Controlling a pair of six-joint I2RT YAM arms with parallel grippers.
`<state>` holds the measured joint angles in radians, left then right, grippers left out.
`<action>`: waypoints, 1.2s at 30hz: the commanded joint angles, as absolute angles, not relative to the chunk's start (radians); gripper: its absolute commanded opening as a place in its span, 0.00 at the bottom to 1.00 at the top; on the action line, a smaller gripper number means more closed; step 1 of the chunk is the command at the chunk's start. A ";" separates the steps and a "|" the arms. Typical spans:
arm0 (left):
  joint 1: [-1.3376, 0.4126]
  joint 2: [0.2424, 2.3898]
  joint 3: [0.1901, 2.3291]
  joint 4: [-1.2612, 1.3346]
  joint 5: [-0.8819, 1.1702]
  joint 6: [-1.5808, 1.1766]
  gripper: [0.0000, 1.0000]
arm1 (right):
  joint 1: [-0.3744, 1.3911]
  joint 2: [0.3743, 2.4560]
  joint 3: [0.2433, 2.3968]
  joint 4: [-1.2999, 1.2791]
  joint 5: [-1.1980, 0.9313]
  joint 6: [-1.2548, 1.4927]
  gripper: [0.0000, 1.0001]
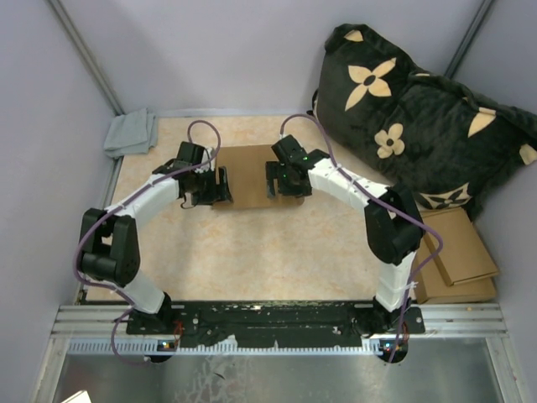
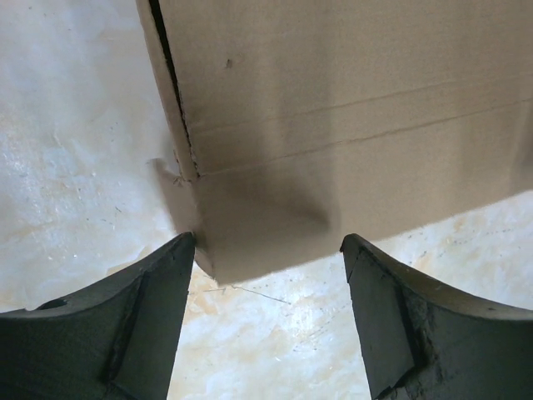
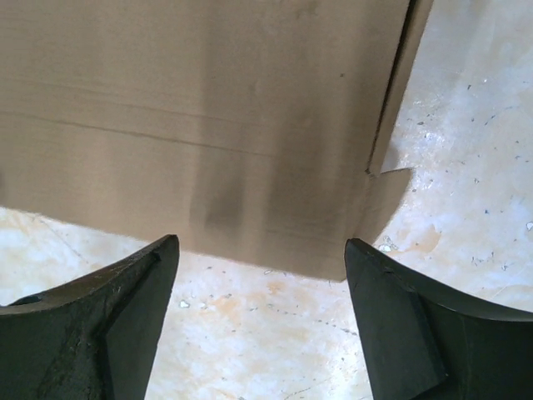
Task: Fold the paper box
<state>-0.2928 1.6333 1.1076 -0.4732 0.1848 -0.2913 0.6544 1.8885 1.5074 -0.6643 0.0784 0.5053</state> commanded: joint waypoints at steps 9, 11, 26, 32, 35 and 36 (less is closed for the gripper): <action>-0.300 1.583 1.143 -0.520 0.233 -0.303 0.77 | 0.664 1.779 1.511 -0.680 0.125 0.564 0.83; -0.301 1.591 1.135 -0.517 0.211 -0.297 0.77 | 0.659 1.785 1.511 -0.695 0.177 0.570 0.95; -0.301 1.666 1.148 -0.475 0.213 -0.281 0.78 | 0.652 1.870 1.453 -0.611 0.151 0.559 0.97; -0.301 1.661 1.136 -0.467 0.223 -0.275 0.78 | 0.653 1.858 1.390 -0.540 0.121 0.558 0.97; -0.301 1.660 1.120 -0.455 0.252 -0.277 0.78 | 0.653 1.822 1.339 -0.467 0.094 0.558 0.96; -0.300 1.657 1.113 -0.454 0.256 -0.278 0.77 | 0.653 1.813 1.331 -0.456 0.089 0.559 0.96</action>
